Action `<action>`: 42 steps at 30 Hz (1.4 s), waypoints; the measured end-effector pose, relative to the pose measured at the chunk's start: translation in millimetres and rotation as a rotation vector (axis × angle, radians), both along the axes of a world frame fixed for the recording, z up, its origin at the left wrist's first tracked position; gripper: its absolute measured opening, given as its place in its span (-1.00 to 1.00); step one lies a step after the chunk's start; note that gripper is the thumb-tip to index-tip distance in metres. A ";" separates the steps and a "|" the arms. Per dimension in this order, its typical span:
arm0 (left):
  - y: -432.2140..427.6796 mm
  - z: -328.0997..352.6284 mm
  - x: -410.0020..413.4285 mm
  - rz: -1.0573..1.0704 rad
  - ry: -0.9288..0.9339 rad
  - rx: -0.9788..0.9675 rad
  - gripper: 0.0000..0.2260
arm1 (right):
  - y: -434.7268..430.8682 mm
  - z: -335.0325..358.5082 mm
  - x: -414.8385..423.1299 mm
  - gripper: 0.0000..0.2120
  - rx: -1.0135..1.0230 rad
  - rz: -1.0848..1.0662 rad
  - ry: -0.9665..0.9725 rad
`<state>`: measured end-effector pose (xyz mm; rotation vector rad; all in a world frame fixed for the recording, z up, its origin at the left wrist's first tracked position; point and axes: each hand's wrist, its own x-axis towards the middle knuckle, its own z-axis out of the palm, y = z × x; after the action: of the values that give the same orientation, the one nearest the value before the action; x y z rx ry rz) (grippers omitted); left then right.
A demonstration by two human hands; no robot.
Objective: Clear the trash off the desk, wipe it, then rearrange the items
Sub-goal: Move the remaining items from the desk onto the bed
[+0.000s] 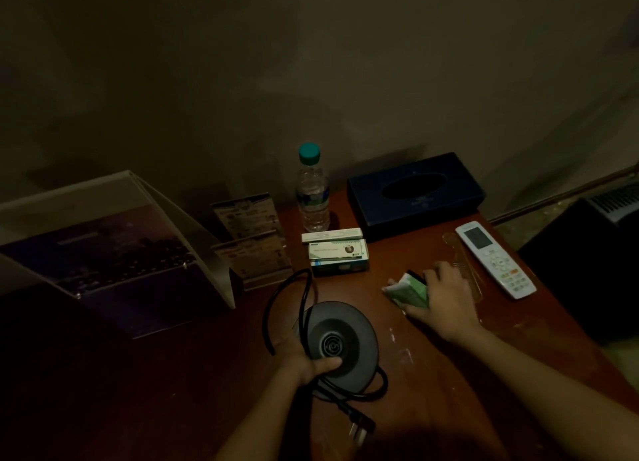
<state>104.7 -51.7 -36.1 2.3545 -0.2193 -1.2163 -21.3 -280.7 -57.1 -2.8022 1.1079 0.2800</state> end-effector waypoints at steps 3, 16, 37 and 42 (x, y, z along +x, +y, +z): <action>0.1 0.6 1.2 0.004 0.005 0.000 -0.21 | -14.1 1.5 -11.9 -0.27 0.048 -0.312 -0.030; 1.6 1.1 0.0 0.008 0.031 -0.007 -0.23 | -20.4 -5.2 -1.5 -0.27 0.262 -0.542 -0.117; 35.7 11.4 -37.1 0.144 -0.095 -0.032 -0.20 | 98.8 -3.8 -62.6 -0.41 0.519 -0.493 -0.401; 55.9 22.2 -52.2 0.149 -0.102 -0.107 -0.27 | 123.8 4.6 -85.2 -0.36 0.572 -0.517 -0.457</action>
<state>52.5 4.2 -14.0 2.2972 -0.1361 -0.9918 -106.4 -156.8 -52.5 -1.8781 1.3143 -0.0870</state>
